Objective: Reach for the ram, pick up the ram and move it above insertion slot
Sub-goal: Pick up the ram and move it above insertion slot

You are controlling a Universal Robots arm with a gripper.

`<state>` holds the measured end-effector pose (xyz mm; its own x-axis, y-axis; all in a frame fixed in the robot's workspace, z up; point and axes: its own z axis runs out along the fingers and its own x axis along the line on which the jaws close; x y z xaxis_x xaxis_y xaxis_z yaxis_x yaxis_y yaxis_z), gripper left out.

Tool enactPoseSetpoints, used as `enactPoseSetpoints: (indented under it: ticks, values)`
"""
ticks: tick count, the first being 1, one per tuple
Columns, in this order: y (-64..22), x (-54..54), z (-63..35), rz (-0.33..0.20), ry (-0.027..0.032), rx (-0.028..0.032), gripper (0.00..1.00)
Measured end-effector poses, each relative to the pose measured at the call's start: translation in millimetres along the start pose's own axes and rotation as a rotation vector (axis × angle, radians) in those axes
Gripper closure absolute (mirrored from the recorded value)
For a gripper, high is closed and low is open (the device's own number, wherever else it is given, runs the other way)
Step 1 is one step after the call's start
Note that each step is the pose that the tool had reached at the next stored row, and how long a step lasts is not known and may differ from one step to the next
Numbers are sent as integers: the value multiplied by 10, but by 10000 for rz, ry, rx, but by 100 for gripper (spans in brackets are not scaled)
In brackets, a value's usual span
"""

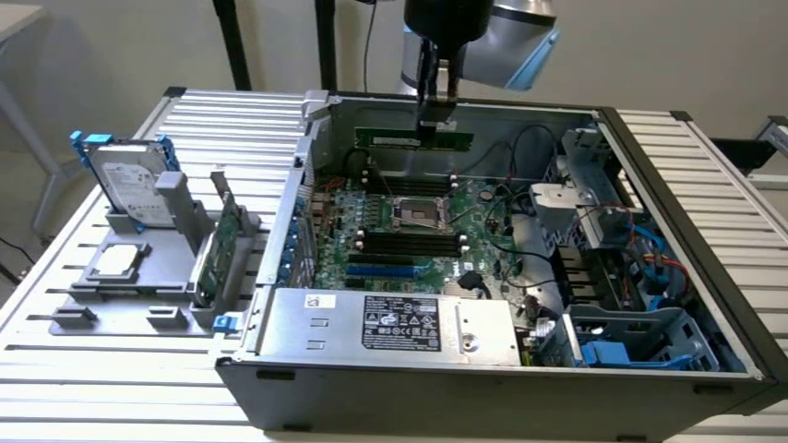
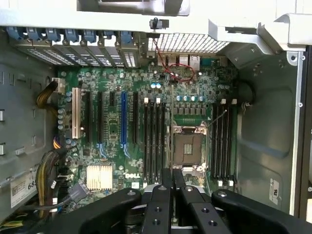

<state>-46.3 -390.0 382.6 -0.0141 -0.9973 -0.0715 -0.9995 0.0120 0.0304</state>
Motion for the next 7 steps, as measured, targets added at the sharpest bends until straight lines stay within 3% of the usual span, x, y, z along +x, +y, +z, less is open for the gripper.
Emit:
enactPoseSetpoints:
  ticks: [7]
  values:
    - [0,0,0,1,-1,0,87]
